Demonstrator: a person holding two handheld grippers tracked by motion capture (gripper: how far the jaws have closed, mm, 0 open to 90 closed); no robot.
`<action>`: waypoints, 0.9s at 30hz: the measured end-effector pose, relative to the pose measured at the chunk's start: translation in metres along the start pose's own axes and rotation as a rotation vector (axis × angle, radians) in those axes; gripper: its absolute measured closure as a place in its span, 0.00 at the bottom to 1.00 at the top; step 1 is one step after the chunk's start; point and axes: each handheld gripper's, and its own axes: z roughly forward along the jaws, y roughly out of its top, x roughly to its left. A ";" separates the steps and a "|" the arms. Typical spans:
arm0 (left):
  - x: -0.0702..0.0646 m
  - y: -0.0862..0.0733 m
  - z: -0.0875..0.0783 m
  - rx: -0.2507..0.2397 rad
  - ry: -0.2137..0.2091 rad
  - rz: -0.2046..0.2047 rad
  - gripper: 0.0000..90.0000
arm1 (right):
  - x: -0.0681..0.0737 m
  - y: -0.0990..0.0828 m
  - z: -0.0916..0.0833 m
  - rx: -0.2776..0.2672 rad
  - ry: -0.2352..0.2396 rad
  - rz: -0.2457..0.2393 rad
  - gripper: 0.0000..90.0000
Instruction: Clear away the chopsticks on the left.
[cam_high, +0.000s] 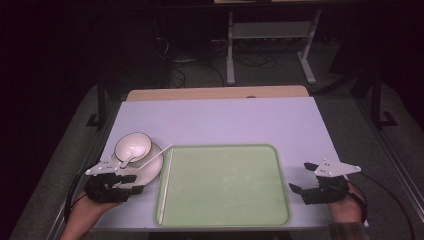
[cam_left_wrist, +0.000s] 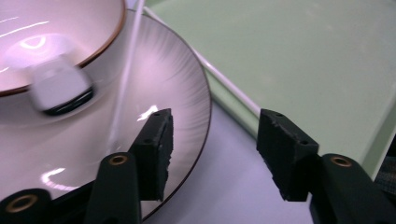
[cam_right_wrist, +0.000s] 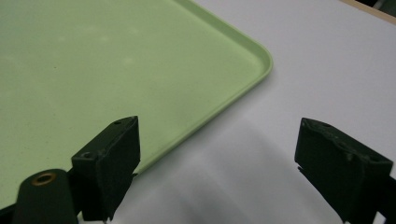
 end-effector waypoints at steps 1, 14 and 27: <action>0.002 0.000 -0.003 -0.006 0.001 -0.006 0.54 | 0.000 0.000 0.000 0.000 0.001 0.000 0.15; 0.034 -0.009 -0.016 -0.020 0.081 -0.055 0.66 | -0.002 -0.001 0.002 0.004 -0.001 0.010 0.15; 0.043 -0.004 0.016 0.065 0.101 -0.032 0.66 | -0.003 -0.001 0.002 0.007 -0.001 0.007 0.15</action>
